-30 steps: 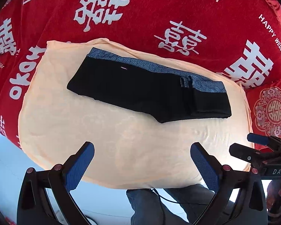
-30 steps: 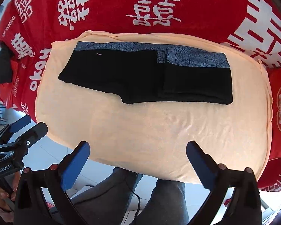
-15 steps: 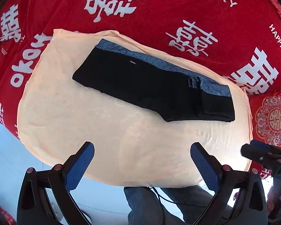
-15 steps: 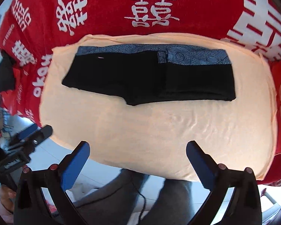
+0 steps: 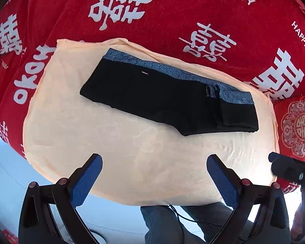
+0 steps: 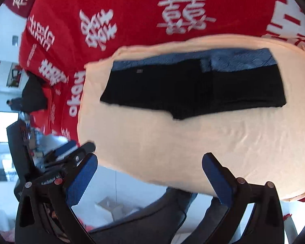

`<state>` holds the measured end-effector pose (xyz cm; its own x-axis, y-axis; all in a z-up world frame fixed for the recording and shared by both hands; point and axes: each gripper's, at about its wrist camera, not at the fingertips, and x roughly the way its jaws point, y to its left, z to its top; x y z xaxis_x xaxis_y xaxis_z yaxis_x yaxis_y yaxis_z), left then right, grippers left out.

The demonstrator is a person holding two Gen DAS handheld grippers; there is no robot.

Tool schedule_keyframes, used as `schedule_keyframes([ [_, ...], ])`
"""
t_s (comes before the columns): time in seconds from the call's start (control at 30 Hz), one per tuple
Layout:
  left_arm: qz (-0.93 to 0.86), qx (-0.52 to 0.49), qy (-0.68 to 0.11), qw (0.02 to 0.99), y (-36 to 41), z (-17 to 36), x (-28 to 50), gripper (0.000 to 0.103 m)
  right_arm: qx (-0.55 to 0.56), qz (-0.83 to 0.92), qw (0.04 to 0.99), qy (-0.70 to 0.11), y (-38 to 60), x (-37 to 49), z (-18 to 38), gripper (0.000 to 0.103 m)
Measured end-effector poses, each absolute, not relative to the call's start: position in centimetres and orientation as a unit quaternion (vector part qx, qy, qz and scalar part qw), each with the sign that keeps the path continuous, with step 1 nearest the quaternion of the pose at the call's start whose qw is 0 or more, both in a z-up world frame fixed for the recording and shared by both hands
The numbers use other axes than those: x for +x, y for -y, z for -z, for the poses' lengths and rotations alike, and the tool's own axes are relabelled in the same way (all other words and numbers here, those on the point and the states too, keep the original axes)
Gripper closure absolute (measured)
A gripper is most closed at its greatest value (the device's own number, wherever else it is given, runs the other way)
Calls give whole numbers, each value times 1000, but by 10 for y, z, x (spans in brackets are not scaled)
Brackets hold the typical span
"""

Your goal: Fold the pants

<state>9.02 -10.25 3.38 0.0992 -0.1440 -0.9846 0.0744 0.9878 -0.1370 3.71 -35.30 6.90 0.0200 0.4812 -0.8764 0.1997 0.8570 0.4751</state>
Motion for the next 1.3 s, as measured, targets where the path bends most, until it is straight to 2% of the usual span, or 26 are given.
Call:
schedule_keyframes([
  [0.8,32,-62,-689,721,78,-7,101,0,190,-53,660,-725,366,43,-51,0],
  [1.3,0,-55,-714,698,68,45,122,0,148,-17,635,-758,376,36,-6,0],
])
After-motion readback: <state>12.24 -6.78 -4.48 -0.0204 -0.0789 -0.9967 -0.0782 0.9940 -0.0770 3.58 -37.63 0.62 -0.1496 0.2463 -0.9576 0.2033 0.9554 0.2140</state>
